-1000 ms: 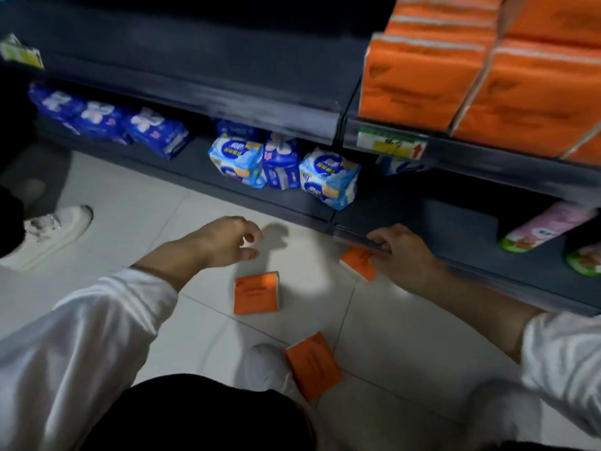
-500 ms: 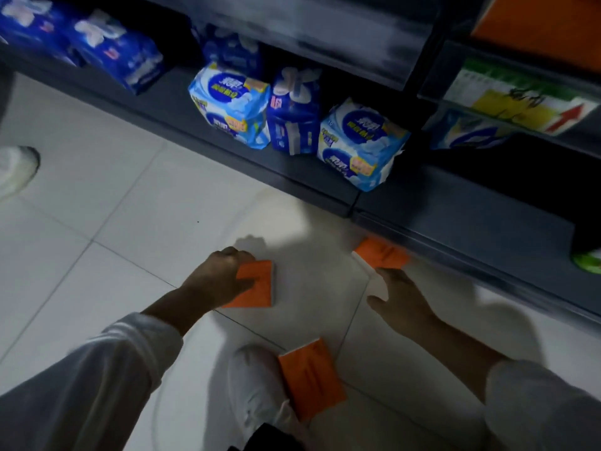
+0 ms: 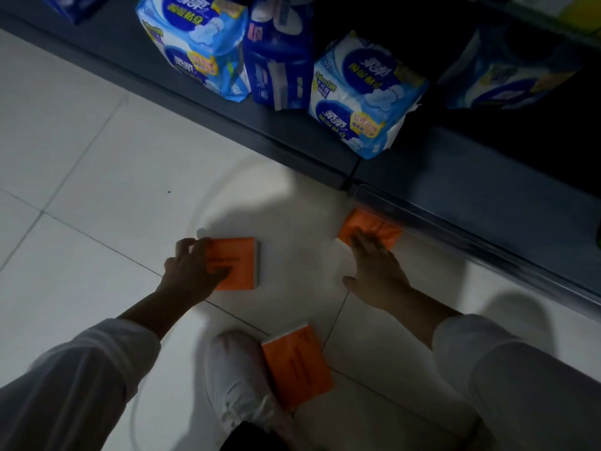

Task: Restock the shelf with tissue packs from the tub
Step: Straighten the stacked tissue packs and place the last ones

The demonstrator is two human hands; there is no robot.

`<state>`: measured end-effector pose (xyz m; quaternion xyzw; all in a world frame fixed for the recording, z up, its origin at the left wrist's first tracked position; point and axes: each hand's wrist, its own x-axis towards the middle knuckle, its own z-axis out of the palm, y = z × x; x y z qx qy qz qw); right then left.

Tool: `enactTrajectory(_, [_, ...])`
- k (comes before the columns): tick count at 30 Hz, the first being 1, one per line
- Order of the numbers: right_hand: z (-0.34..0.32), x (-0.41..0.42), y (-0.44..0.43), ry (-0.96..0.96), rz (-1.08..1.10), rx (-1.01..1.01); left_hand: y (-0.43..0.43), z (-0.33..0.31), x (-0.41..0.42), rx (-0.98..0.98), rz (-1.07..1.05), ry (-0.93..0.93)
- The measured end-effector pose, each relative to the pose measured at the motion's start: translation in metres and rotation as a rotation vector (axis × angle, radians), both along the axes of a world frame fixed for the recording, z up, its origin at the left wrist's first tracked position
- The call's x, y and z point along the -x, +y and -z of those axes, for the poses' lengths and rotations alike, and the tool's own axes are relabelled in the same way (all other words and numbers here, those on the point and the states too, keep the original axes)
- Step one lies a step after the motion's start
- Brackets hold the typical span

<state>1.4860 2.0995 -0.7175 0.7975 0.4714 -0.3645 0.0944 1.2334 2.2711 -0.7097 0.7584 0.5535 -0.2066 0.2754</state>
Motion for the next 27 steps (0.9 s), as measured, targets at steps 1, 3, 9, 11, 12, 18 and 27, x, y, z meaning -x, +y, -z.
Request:
enactTrajectory(1, [0.000, 0.003, -0.005, 0.008, -0.068, -0.012, -0.002, 0.000, 0.000, 0.016, -0.025, -0.015])
enactTrajectory(3, [0.000, 0.010, -0.019, 0.064, -0.218, -0.042, -0.004, 0.001, -0.001, 0.030, -0.057, -0.060])
enactTrajectory(9, [-0.007, 0.016, -0.020, -0.004, 0.020, -0.412, -0.008, 0.004, -0.004, 0.004, -0.031, -0.145])
enactTrajectory(11, [-0.009, 0.020, -0.007, 0.001, 0.408, -0.397, -0.009, 0.006, -0.005, -0.016, -0.071, -0.174])
enactTrajectory(12, [-0.007, 0.021, 0.000, 0.010, 0.553, -0.340, -0.009, 0.008, -0.005, -0.021, -0.093, -0.182])
enactTrajectory(18, [0.007, 0.030, 0.017, -0.014, 0.671, -0.018, -0.008, 0.025, -0.007, 0.045, -0.255, -0.153])
enactTrajectory(27, [-0.002, 0.038, 0.014, 0.024, 0.481, -0.031, -0.015, 0.015, -0.021, 0.150, -0.240, -0.046])
